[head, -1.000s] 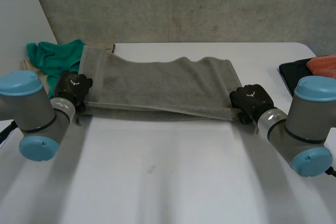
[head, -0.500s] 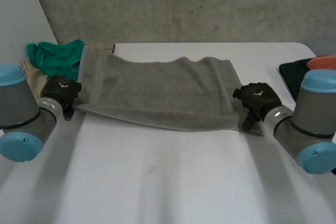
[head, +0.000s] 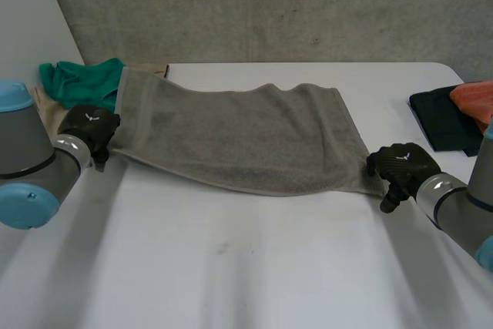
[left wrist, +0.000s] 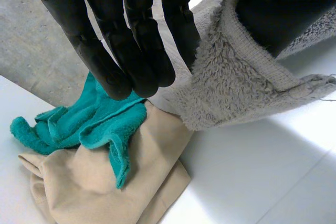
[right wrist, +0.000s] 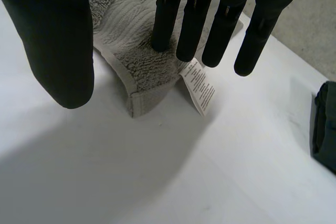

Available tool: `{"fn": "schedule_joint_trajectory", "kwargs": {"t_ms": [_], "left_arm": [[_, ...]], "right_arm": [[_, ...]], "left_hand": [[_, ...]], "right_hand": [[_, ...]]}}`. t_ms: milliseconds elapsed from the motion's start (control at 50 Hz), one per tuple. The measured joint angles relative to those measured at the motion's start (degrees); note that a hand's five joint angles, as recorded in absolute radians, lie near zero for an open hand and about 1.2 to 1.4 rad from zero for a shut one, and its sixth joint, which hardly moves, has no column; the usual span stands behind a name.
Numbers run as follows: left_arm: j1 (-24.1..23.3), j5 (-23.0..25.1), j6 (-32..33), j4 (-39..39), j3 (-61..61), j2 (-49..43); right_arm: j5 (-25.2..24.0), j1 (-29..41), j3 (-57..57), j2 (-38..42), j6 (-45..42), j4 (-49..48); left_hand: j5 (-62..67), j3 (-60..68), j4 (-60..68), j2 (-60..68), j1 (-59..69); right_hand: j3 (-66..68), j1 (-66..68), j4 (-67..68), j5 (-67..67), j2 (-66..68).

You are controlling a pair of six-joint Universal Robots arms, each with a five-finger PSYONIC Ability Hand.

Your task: Fold the laundry.

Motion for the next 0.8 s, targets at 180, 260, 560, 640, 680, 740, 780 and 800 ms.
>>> {"fn": "schedule_joint_trajectory", "kwargs": {"t_ms": [180,260,560,640,680,740,780,800], "left_arm": [[0.34,0.10,-0.14,0.00,0.08,0.04],[0.49,0.20,-0.14,0.00,0.20,-0.01],[0.60,0.05,-0.15,-0.50,1.36,-0.54],[0.59,0.02,-0.08,-0.91,1.33,-0.41],[0.56,-0.03,0.02,-1.28,1.19,-0.16],[0.45,-0.24,0.41,-2.71,0.53,1.00],[0.39,-0.35,1.01,-4.27,-0.21,2.14],[0.38,-0.38,1.20,-4.70,-0.43,2.43]], "right_arm": [[-0.01,1.48,-3.36,4.74,-0.80,-5.05],[0.20,2.41,-5.83,7.05,-0.99,-5.85],[3.27,5.40,-15.14,13.94,-1.63,-7.03],[3.95,5.79,-16.46,14.39,-1.77,-7.28],[4.16,5.84,-16.66,14.20,-1.83,-7.21],[4.41,5.69,-16.28,12.77,-2.09,-6.36],[4.46,5.30,-15.42,10.85,-2.81,-4.90],[4.47,5.22,-15.26,10.52,-2.98,-4.58]], "left_hand": [[0.00,0.00,0.00,0.00,0.00],[0.00,0.00,0.00,0.00,0.00],[0.00,0.00,0.04,0.00,0.00],[0.00,0.00,0.12,0.00,0.00],[0.00,0.02,0.15,0.00,0.00],[0.00,0.10,0.15,0.00,0.00],[0.00,0.10,0.16,0.00,0.00],[0.00,0.10,0.16,0.00,0.00]], "right_hand": [[-0.42,0.00,-0.27,-0.75,-0.27],[-0.23,0.17,-0.14,0.36,-0.12],[23.02,23.28,22.37,22.98,23.41],[32.65,30.40,33.17,32.63,32.52],[32.80,30.40,33.38,32.63,32.52],[32.80,30.40,33.49,32.63,32.52],[32.80,30.40,33.51,32.63,32.52],[32.80,30.40,33.51,32.63,32.52]]}}
